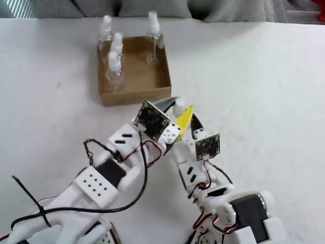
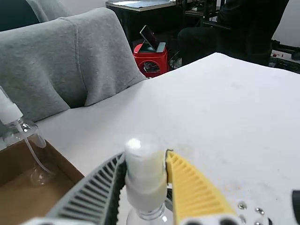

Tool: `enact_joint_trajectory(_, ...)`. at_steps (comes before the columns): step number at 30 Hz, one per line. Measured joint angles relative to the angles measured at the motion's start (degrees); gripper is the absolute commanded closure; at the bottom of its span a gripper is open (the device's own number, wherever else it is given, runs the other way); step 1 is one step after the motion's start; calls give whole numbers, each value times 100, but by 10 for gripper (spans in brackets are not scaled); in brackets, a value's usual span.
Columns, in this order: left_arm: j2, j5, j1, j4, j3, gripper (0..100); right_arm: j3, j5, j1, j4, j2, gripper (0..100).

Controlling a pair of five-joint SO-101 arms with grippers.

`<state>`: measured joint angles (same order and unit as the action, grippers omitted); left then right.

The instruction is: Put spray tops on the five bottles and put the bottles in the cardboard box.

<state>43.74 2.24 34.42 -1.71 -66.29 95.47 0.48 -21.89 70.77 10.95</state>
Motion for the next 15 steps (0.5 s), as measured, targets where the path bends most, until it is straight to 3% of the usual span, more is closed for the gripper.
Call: enact_joint_trajectory(15, -352, 70, 9, -26, 325, 973, 0, 0, 9, 0, 0, 983)
